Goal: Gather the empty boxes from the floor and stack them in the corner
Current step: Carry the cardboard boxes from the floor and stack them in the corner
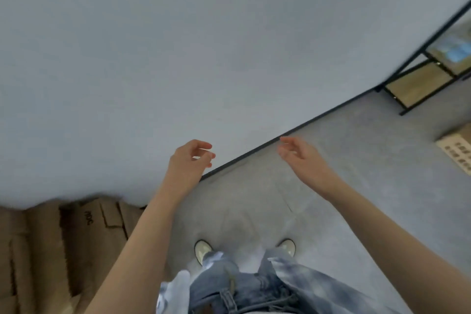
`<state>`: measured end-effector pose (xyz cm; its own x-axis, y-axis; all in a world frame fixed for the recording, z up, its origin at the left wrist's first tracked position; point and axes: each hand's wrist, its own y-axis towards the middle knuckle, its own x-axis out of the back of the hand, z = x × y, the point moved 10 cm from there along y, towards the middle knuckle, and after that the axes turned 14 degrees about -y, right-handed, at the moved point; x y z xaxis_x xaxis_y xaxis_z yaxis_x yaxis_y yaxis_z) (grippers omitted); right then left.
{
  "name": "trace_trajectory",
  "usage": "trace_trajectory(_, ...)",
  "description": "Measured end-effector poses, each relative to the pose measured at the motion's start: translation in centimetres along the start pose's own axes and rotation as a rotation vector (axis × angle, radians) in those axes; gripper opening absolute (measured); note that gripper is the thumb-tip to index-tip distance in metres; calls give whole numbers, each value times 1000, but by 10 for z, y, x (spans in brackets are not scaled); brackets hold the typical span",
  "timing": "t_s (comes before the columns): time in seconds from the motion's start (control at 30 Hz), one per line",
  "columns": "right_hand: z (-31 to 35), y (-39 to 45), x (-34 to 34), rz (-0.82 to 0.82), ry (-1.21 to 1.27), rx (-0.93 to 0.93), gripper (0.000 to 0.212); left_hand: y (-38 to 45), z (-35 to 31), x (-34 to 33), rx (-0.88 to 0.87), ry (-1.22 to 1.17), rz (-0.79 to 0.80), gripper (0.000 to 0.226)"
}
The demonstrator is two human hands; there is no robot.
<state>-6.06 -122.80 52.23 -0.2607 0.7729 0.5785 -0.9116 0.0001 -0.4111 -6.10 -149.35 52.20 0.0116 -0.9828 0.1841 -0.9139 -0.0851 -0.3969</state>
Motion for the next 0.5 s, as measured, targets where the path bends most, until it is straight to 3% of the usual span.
trace_trajectory(0.37, -248, -55, 246, -378, 80, -315, 35, 28, -65, -378, -153, 304, 441, 16)
trace_trajectory(0.5, -315, -53, 304, -425, 128, -425, 36, 45, -83, -473, -141, 334, 533, 12)
